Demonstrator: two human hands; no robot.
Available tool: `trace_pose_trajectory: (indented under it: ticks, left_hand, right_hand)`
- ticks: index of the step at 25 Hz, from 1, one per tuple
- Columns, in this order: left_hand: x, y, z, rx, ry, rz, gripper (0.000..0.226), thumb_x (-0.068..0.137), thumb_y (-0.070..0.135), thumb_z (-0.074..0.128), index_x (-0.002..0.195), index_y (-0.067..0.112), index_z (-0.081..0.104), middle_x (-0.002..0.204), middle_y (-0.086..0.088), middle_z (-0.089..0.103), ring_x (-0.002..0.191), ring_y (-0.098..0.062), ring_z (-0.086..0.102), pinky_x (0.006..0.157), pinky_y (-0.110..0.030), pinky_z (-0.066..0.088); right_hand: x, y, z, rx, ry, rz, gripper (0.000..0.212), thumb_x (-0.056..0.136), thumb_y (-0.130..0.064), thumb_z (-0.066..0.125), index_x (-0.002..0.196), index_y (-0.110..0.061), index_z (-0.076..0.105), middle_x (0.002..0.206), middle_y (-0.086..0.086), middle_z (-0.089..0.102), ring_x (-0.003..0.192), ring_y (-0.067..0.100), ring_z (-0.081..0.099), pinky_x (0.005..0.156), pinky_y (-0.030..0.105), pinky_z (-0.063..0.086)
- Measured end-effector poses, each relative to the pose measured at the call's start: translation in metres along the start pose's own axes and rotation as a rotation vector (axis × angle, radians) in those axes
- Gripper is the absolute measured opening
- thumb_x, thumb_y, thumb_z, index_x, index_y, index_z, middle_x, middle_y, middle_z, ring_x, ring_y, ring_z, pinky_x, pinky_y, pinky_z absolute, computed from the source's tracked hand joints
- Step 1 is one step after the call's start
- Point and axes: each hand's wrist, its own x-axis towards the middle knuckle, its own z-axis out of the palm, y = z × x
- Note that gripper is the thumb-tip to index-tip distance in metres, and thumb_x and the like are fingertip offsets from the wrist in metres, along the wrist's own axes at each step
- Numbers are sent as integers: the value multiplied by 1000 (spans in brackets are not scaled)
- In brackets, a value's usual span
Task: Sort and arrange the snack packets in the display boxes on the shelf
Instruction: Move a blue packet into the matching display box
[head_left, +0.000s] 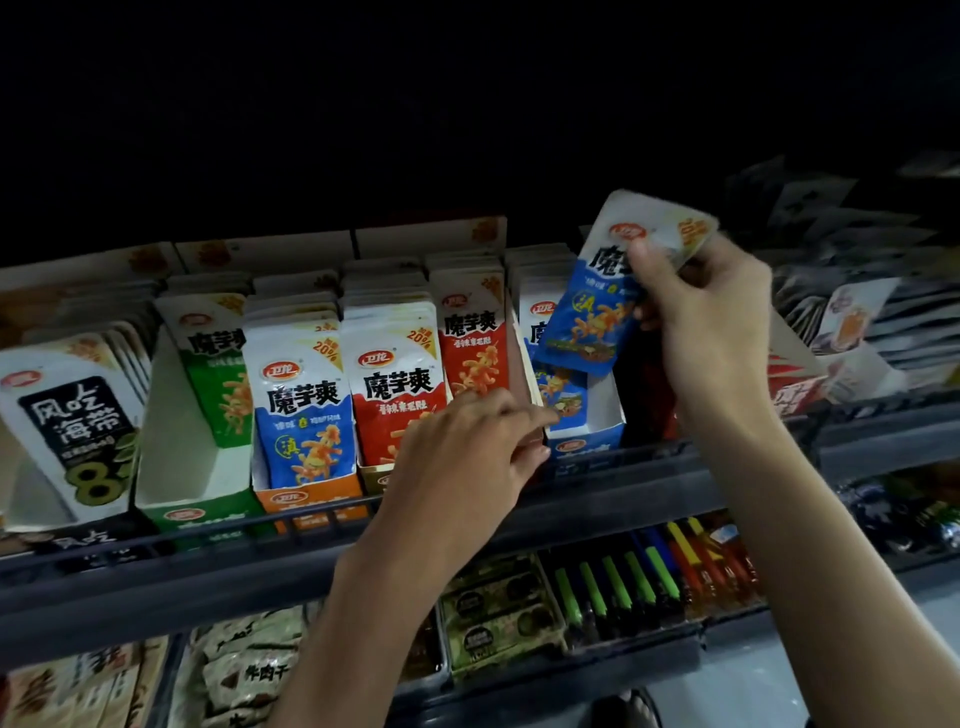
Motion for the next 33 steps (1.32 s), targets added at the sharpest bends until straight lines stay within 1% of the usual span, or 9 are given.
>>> trace_pose_trajectory:
  ticks: [5,9,12,17,20,23,26,29,33]
  left_hand:
    - [2,0,1,29,-11,-5,32,98,44,45,129,43,55,120,20,56,111,-8,48,87,-37,46]
    - [0,-1,2,21,-17,-2,33,99,43,44,129,41,55,122,19,57,110,-6,48,87,-34,46]
    - [-1,-2,2,9,-31,-5,35,99,43,42,132,41,53,122,19,55,111,-6,46,88,-32,43]
    - [0,-3,4,3,-32,-1,36,99,44,43,133,42,51,121,19,55,111,-6,46,89,-30,43]
    - [0,-4,4,-1,-11,7,35,98,45,46,132,41,53,119,19,56,110,-6,47,89,-32,45]
    - [0,-4,5,-3,-6,10,35,96,45,49,130,42,55,115,18,57,108,-8,49,90,-36,46]
    - [0,-5,6,0,-3,16,35,95,46,50,129,42,55,113,16,57,107,-8,49,90,-35,46]
    - [-1,-5,6,3,2,27,34,95,46,50,129,41,55,112,15,57,107,-9,49,88,-34,46]
    - [0,-6,6,-1,4,28,35,95,46,50,130,41,55,113,16,57,108,-9,48,87,-34,46]
  right_hand:
    - [2,22,4,-233,-254,35,10,93,-27,67,97,-19,71,86,-6,74,78,5,70,70,29,56]
    - [-2,26,9,-375,-290,86,5,91,-19,70,88,-22,67,80,-9,69,75,-1,66,66,14,54]
    - [-4,28,15,-476,-295,122,8,87,-17,73,90,-22,68,81,-10,66,64,-15,58,53,-2,39]
    - [-4,26,18,-562,-251,139,15,87,-15,74,100,-9,68,79,-4,60,54,-13,53,43,-2,32]
    - [-6,26,22,-641,-196,126,28,84,-14,76,107,-11,60,91,1,63,67,-1,57,49,3,38]
    - [-15,30,29,-665,-190,19,52,80,-2,76,115,-20,42,106,-1,55,87,12,57,65,23,48]
    - [-27,31,34,-739,-235,-93,72,78,9,71,131,-25,34,122,2,39,73,5,45,53,14,34]
    - [-29,32,33,-780,-251,-145,77,75,12,70,130,-27,34,131,3,30,79,10,47,54,14,37]
    - [-29,34,34,-805,-246,-171,77,69,17,68,126,-24,36,137,5,24,95,21,52,65,33,54]
